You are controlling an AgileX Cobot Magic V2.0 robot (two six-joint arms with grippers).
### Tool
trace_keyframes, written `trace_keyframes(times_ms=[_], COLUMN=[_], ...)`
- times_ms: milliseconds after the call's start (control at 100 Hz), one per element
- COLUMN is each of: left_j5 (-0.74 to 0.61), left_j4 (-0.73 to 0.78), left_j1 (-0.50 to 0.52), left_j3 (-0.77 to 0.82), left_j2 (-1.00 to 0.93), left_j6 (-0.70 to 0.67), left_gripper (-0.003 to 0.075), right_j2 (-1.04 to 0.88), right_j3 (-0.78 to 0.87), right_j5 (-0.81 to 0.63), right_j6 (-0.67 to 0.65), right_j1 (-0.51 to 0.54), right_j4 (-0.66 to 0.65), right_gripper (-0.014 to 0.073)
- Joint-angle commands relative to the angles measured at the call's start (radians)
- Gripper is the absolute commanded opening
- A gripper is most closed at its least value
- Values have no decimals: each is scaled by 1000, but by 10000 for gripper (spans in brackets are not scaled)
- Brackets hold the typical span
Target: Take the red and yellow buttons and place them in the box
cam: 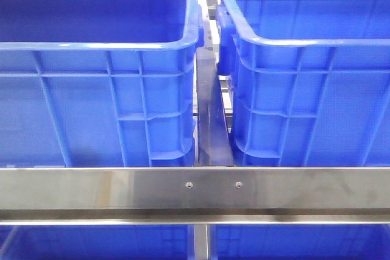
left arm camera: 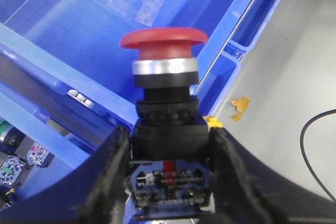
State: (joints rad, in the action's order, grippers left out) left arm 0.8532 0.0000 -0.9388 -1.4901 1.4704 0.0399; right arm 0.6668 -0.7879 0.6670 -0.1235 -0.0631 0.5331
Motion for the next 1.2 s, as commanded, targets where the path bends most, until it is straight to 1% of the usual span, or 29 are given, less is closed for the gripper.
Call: trace_keyframes(times_ms=[0,110,260,370,470,610,770,930,1000,1190], left_j5=[-55,-55,-55,-55,-55,-55,-55,-55,-55,-55], left_j4=[0,0,0,0,0,0,0,0,0,0], left_j1=[-8,-8,-8,-8,-8,-8,-8,-8,-8,-8], left_j3=[-29,-29,-29,-29,-29,-29,-29,-29,-29,-29], left_j2=[-44,-44,-44,-44,-44,-44,-44,-44,-44,-44], left_j6=[0,0,0,0,0,0,0,0,0,0], left_gripper=[-19,-19,-19,-19,-19,-19,-19,-19,-19,-19], right_j2=[50,128,249,332,389,451,493,504,504,504], right_j3=[-35,-35,-35,-35,-35,-35,-35,-35,-35,-35], right_j5=[-64,-45,26,96,159,237,301,329,342,367], right_j6=[130,331,590,731,809,854,871,874,874,875], right_j1=[-1,-1,-1,-1,-2,-2,-2,-3,-3,-3], right_j4=[182,424,752,920,1033,1105,1122,1127,1127,1127], right_gripper=[594,594,594,594,594,594,594,582,526,251])
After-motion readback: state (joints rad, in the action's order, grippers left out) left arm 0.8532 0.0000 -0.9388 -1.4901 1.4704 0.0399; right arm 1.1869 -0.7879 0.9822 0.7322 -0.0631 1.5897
